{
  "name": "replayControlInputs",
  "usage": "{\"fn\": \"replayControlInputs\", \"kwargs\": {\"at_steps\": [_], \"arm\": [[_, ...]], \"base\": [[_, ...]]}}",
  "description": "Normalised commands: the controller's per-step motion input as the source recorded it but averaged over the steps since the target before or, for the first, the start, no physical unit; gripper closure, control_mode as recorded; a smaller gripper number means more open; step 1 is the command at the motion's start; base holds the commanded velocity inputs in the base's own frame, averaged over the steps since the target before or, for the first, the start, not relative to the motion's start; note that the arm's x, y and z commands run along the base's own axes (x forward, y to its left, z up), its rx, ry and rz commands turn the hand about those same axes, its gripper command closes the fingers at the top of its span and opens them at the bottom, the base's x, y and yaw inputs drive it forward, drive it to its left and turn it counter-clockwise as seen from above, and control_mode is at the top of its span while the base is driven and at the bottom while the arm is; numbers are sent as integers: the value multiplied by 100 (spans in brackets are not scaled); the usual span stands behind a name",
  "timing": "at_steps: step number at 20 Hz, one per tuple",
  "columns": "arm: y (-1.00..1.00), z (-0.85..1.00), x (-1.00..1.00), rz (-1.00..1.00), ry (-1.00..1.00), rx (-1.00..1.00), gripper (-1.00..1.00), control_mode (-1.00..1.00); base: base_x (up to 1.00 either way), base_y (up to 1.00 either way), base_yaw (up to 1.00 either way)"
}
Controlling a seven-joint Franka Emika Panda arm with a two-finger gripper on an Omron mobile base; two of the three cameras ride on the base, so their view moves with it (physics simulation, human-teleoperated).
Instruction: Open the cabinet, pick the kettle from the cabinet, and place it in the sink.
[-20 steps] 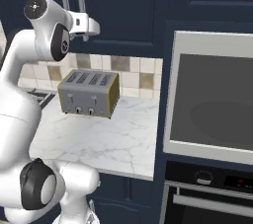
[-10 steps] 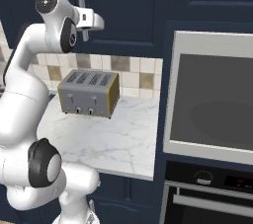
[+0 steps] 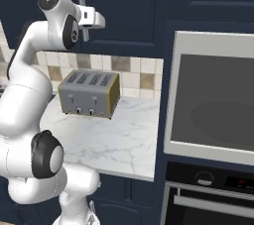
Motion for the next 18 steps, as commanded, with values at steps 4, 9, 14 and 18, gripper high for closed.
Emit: {"fn": "replayControlInputs", "kwargs": {"at_steps": [4, 9, 14, 18], "arm": [[7, -17, 39, 0, 0, 2, 100, -100], [6, -17, 32, 0, -1, 1, 100, -100], [8, -20, 42, -3, 0, 1, 100, -100], [16, -8, 29, -6, 0, 4, 100, -100]], "base": [[0, 0, 0], [0, 0, 0], [0, 0, 0], [0, 0, 0]]}}
